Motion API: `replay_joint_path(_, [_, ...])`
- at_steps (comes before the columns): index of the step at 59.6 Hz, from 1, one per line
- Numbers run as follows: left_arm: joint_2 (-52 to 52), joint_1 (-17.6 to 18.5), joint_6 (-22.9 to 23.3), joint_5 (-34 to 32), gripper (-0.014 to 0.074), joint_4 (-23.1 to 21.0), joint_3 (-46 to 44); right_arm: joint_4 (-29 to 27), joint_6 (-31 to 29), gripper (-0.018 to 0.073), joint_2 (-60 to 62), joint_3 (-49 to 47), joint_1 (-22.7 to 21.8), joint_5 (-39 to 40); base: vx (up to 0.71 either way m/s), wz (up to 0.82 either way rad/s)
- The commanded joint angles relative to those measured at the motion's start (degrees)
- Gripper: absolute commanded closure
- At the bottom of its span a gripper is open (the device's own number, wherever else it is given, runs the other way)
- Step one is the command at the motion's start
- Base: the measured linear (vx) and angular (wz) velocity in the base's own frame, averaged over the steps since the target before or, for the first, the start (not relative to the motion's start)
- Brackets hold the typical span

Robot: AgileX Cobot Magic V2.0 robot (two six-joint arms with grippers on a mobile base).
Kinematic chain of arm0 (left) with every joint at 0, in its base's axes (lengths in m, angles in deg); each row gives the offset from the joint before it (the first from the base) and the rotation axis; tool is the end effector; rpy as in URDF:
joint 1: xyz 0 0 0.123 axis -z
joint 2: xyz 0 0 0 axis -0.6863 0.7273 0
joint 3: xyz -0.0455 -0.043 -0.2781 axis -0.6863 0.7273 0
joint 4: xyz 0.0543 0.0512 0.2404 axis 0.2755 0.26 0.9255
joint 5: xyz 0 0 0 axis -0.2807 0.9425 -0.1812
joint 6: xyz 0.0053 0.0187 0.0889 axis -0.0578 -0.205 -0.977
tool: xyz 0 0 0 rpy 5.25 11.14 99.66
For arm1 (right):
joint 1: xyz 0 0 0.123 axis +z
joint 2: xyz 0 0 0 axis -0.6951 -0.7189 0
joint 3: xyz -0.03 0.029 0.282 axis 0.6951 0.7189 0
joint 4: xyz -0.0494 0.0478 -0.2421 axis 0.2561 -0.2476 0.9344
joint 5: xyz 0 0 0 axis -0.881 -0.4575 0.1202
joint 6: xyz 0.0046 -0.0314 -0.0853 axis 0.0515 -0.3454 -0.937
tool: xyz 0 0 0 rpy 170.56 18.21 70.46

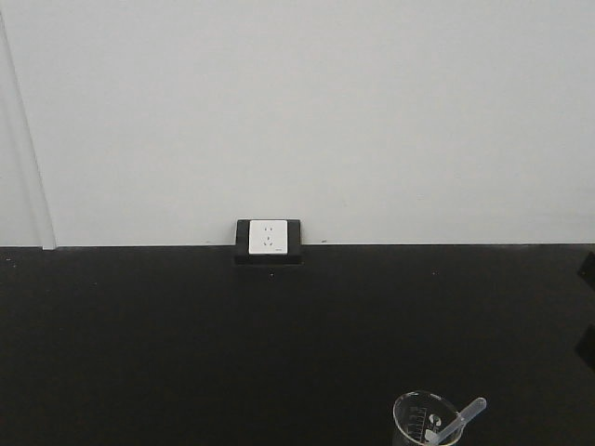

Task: Grab transparent chemical and place on left bench
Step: 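Lower the right gripper around the clear glass beaker and close it, then lift the beaker with the right gripper off the bench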

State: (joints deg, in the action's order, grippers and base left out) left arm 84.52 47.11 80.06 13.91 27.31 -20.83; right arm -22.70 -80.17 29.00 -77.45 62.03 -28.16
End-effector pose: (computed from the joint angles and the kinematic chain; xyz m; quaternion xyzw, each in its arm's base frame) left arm 0.0565 -0.0038 0.2037 0.0337 0.6852 -0.0124 0.7275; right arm 0.1639 0.0411 0.3577 -0.0109 0.6844 0.1236 0.7185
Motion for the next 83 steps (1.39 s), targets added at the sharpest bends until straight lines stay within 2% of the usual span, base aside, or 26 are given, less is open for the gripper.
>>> replay_joint_path(1, [-1.1,0.1,0.4,-4.5,0.06,0.0,0.9,1.0,-1.7,0.0451,-0.2,-2.2,-0.3,3.6,0.0,0.0])
replay_joint_path(6, [-1.1,0.1,0.4,-4.5,0.06,0.0,0.9,1.0,-2.9,0.0361,-0.3,-2.2,-0.3,3.6,0.0,0.0])
replay_joint_path(19, [-1.1,0.1,0.4,-4.5,0.06,0.0,0.9,0.0,-2.6,0.0,-0.3,-2.2,-0.3,3.4,0.0,0.0])
replay_joint_path(23, [-1.1,0.1,0.4,-4.5,0.06,0.0,0.9,-2.2,-2.0,-0.0078,-0.4,-2.2,-0.3,3.2,0.0,0.0])
replay_joint_path(27, [-1.1,0.1,0.4,-4.5,0.06,0.0,0.9,-6.4,-1.7,-0.0112,-1.2,-2.2,-0.3,3.3,0.0,0.0])
replay_joint_path(38, [-1.1,0.1,0.4,-4.5,0.06,0.0,0.9,-19.0,-1.7,-0.0078,-9.5,-2.2,-0.5,4.2,0.0,0.0])
replay_joint_path(47, [-1.1,0.1,0.4,-4.5,0.06,0.0,0.9,-25.1,-0.9,-0.002,-19.4,-2.2,-0.5,4.2,0.0,0.0])
replay_joint_path(60, [-1.1,0.1,0.4,-4.5,0.06,0.0,0.9,-25.8,-0.4,0.0028,-30.6,-2.4,-0.5,5.6,0.0,0.0])
replay_joint_path(83, [-1.1,0.1,0.4,-4.5,0.06,0.0,0.9,-25.5,0.8,0.0033,-39.7,-7.5,-0.5,5.1,0.0,0.0])
